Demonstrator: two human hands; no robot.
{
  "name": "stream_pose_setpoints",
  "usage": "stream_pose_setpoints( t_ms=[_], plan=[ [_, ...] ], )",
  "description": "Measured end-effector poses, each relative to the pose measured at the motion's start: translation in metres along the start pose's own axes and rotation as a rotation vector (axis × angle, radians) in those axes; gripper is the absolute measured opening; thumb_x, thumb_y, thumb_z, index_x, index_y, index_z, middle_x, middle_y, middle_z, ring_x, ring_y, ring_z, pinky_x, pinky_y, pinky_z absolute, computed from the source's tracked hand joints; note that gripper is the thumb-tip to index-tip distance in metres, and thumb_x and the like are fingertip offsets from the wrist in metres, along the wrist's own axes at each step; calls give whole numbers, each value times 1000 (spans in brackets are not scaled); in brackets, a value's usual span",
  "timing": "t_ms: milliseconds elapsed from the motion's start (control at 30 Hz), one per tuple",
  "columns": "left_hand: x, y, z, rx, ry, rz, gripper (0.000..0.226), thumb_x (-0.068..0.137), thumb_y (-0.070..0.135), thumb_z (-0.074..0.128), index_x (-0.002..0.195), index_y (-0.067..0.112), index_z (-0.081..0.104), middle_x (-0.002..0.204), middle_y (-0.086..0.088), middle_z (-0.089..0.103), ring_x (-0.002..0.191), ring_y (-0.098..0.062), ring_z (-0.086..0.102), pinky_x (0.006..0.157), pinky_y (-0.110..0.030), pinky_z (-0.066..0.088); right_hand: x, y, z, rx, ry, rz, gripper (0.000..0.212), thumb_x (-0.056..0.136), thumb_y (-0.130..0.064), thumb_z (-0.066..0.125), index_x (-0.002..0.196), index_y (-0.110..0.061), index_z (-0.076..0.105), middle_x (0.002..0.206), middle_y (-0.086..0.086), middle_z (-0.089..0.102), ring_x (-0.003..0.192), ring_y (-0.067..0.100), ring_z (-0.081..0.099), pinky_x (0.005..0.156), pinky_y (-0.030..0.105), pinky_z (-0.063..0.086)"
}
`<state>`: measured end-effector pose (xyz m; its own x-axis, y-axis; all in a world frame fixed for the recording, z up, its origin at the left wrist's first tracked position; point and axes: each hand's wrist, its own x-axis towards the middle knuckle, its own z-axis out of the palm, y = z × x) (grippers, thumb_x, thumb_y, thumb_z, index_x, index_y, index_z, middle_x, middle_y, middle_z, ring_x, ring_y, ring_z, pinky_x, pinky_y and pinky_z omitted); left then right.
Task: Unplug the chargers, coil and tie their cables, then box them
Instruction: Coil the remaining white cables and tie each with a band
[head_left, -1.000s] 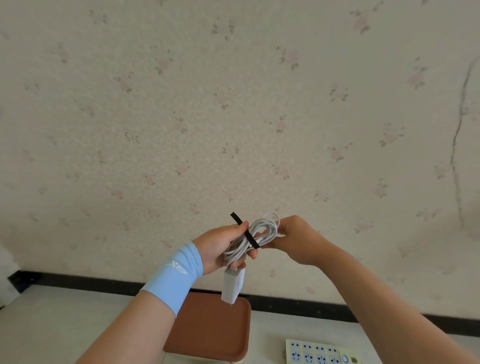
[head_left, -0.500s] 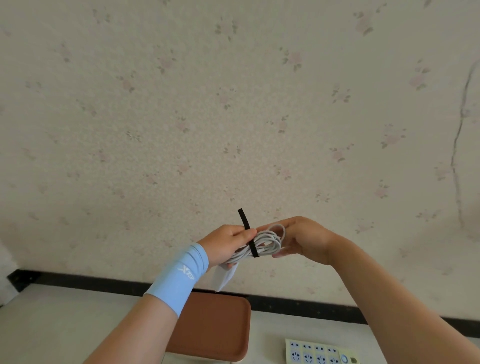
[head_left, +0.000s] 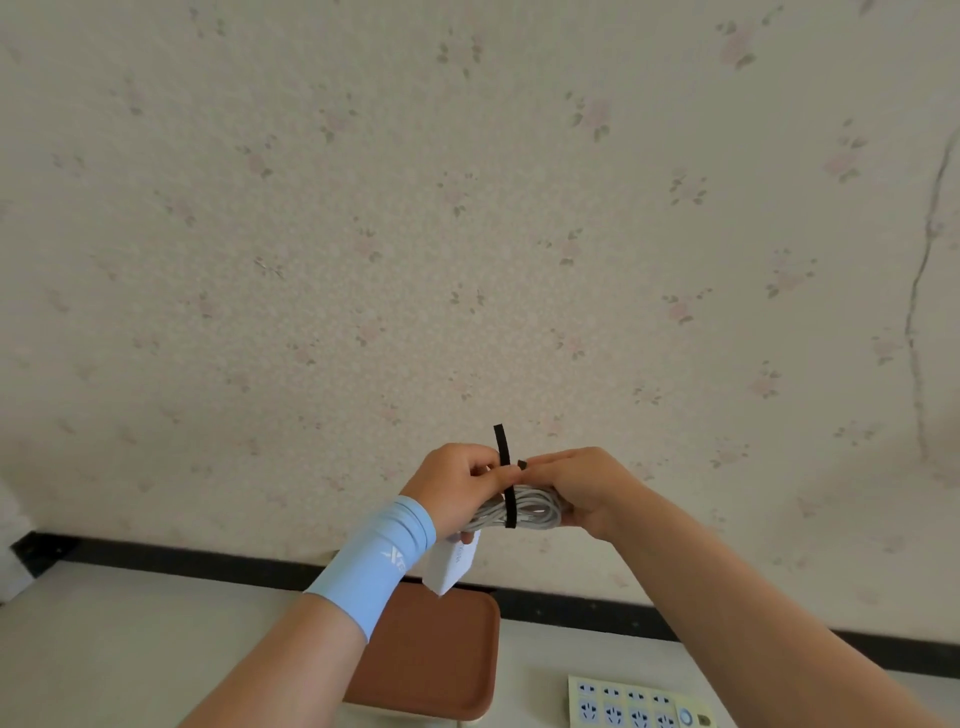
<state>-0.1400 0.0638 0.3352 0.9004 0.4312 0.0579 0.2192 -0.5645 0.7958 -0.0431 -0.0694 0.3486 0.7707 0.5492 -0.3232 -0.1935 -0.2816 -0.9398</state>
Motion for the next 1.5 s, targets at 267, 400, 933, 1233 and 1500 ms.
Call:
stream_pose_setpoints(
  t_ms=[267, 400, 933, 1233, 1500],
  plan=[
    [-3, 0, 5, -85, 8, -87, 35, 101, 34, 50, 76, 9, 57, 75, -11, 67, 45, -30, 65, 48, -30, 48, 0, 7, 12, -135, 199, -156, 10, 82, -13, 80, 74, -16, 76, 77, 3, 75, 75, 20, 73, 71, 33, 62],
    [-3, 3, 12, -108, 12, -183, 35, 102, 34, 45, 75, 11, 51, 76, -10, 62, 44, -25, 63, 56, -31, 50, -3, 9, 16, -345, 257, -322, 13, 88, -20, 73, 75, -20, 74, 75, -6, 71, 70, 11, 66, 58, 23, 51],
    [4, 5, 9, -49, -33, -378, 27, 97, 19, 45, 74, 12, 57, 71, -9, 68, 45, -20, 54, 57, -27, 46, 0, 21, 20, -685, 182, -682, 17, 88, -15, 71, 77, -27, 74, 80, -14, 62, 88, 10, 56, 77, 23, 48],
    [4, 1, -3, -117, 70, -438, 39, 100, 36, 48, 74, 10, 60, 57, -10, 60, 40, -23, 52, 58, -27, 47, 7, 24, 19, -564, 25, -823, 17, 87, -4, 72, 79, -18, 76, 84, -9, 66, 86, 7, 59, 76, 17, 48],
    [2, 5, -3, -104, 139, -388, 42, 102, 36, 45, 68, 14, 55, 37, -2, 52, 29, -18, 49, 51, -25, 43, 6, 22, 12, -610, -76, -776, 15, 92, -5, 68, 93, -15, 79, 92, -10, 66, 87, -2, 60, 77, 11, 45]
  ],
)
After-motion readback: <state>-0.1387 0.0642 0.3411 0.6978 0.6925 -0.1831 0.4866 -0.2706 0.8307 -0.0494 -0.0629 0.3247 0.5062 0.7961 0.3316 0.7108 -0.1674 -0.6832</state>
